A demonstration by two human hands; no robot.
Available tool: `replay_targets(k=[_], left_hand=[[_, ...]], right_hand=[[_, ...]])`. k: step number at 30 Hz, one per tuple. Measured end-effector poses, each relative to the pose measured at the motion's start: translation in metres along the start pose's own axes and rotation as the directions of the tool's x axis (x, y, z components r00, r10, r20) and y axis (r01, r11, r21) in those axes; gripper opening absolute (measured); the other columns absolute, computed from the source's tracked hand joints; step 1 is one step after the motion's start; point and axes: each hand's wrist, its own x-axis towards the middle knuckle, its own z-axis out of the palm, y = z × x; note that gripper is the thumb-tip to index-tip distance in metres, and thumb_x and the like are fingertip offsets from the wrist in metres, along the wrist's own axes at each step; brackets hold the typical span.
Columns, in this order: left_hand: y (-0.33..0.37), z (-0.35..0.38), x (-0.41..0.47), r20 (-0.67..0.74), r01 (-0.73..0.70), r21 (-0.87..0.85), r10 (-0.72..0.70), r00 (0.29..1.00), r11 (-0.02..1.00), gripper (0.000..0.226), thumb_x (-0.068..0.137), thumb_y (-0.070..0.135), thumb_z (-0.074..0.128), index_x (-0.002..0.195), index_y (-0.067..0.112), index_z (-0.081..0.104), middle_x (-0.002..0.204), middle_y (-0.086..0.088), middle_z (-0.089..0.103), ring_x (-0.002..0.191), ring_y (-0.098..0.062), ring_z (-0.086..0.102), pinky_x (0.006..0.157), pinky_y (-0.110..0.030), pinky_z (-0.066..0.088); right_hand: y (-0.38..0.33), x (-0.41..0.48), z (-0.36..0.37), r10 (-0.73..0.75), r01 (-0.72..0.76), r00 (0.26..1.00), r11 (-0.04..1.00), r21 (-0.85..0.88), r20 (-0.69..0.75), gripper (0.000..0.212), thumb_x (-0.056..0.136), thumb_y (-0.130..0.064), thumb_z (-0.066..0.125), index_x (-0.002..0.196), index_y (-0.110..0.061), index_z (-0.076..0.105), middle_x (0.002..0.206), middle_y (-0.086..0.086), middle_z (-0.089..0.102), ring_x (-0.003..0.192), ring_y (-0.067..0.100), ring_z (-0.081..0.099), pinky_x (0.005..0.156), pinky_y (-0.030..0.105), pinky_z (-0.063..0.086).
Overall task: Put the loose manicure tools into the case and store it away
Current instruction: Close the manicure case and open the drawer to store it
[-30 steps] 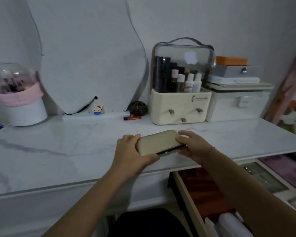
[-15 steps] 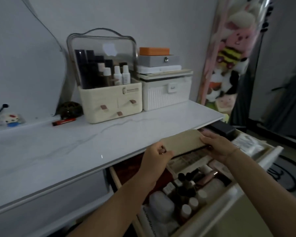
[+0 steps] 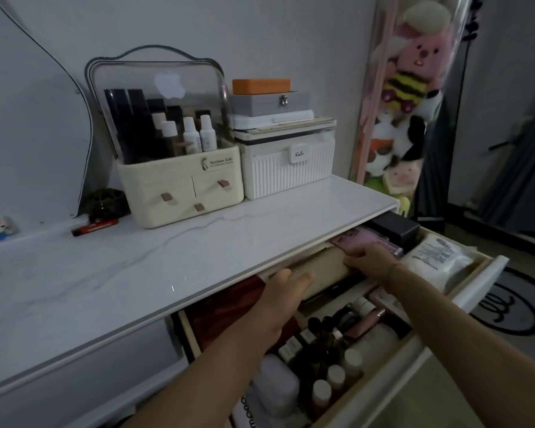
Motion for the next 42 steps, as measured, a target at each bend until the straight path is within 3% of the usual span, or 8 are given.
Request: replay_targets(k=[6,9,11,14,20,27,32,42], left_hand=[[-0.002,-0.009,-0.013,-0.011,-0.078,0.111,0.080,0.997,0.991,0.078,0.087,0.052,0.053,0.147,0.012,0.025,0.153,-0.006,0.031,0.137,-0.019,0.033,0.110,-0.030,0.028],[0.001,-0.010,-0.033,0.030,-0.150,0.302,0.148,0.989,0.941,0.081,0.084,0.056,0.054,0.148,0.016,0.022,0.154,-0.003,0.028,0.137,-0.018,0.032,0.106,-0.027,0.029],[0.003,-0.008,-0.052,0.117,-0.242,0.444,0.212,0.970,0.863,0.088,0.081,0.057,0.058,0.149,0.018,0.017,0.156,-0.001,0.020,0.141,-0.017,0.024,0.107,-0.026,0.025],[0.000,-0.003,-0.079,0.310,-0.376,0.664,0.219,0.925,0.647,0.106,0.074,0.062,0.061,0.150,0.019,0.001,0.160,0.000,-0.002,0.145,-0.014,0.000,0.116,-0.030,0.011],[-0.018,0.008,-0.107,0.440,-0.441,0.805,0.100,0.893,0.397,0.123,0.068,0.070,0.062,0.148,0.022,-0.018,0.155,0.006,-0.028,0.139,-0.011,-0.030,0.117,-0.039,-0.013],[-0.025,0.003,-0.104,0.308,-0.356,0.881,0.195,0.931,0.312,0.117,0.072,0.060,0.067,0.148,0.020,-0.012,0.157,0.002,-0.023,0.142,-0.017,-0.025,0.117,-0.041,-0.014],[-0.027,-0.028,-0.089,0.130,-0.200,0.938,0.248,0.960,0.284,0.118,0.067,0.073,0.058,0.150,0.018,-0.006,0.158,-0.001,-0.018,0.144,-0.020,-0.022,0.116,-0.046,-0.013],[-0.030,-0.101,-0.065,-0.058,-0.039,0.977,0.439,0.896,0.209,0.092,0.082,0.061,0.051,0.150,0.024,0.002,0.160,0.001,-0.001,0.147,-0.018,-0.002,0.119,-0.040,0.000]], right_hand=[[0.002,-0.002,0.005,-0.079,0.073,0.997,0.971,-0.227,-0.015,0.023,0.080,-0.018,0.064,0.089,0.004,0.063,0.091,0.023,0.063,0.084,0.029,0.056,0.068,0.029,0.036],[-0.007,-0.027,-0.003,-0.250,0.236,0.968,0.942,-0.239,-0.029,0.052,0.076,-0.029,0.071,0.119,-0.005,0.054,0.117,0.017,0.056,0.108,0.027,0.049,0.088,0.034,0.039],[-0.014,-0.059,-0.013,-0.347,0.357,0.933,0.924,-0.138,0.094,0.077,0.072,-0.043,0.071,0.136,-0.014,0.039,0.136,0.008,0.043,0.127,0.022,0.038,0.106,0.036,0.032],[-0.011,-0.107,-0.028,-0.379,0.439,0.870,0.886,-0.149,0.316,0.096,0.062,-0.064,0.067,0.141,-0.034,0.022,0.146,-0.009,0.026,0.135,0.010,0.024,0.111,0.032,0.026],[0.009,-0.152,-0.037,-0.351,0.467,0.820,0.868,-0.172,0.452,0.109,0.056,-0.052,0.078,0.138,-0.052,0.007,0.147,-0.021,0.016,0.135,0.002,0.019,0.111,0.028,0.023],[0.008,-0.145,-0.022,-0.418,0.461,0.858,0.883,-0.088,0.298,0.106,0.054,-0.044,0.083,0.138,-0.049,0.019,0.143,-0.017,0.023,0.134,0.003,0.024,0.112,0.033,0.030],[-0.004,-0.122,-0.003,-0.443,0.464,0.871,0.884,-0.060,0.214,0.102,0.058,-0.039,0.083,0.139,-0.040,0.021,0.148,-0.009,0.019,0.136,0.012,0.021,0.113,0.040,0.028],[-0.041,-0.047,0.052,-0.518,0.504,0.855,0.810,-0.299,0.035,0.093,0.069,-0.050,0.070,0.144,-0.024,0.021,0.155,0.003,0.018,0.144,0.021,0.009,0.117,0.049,0.011]])
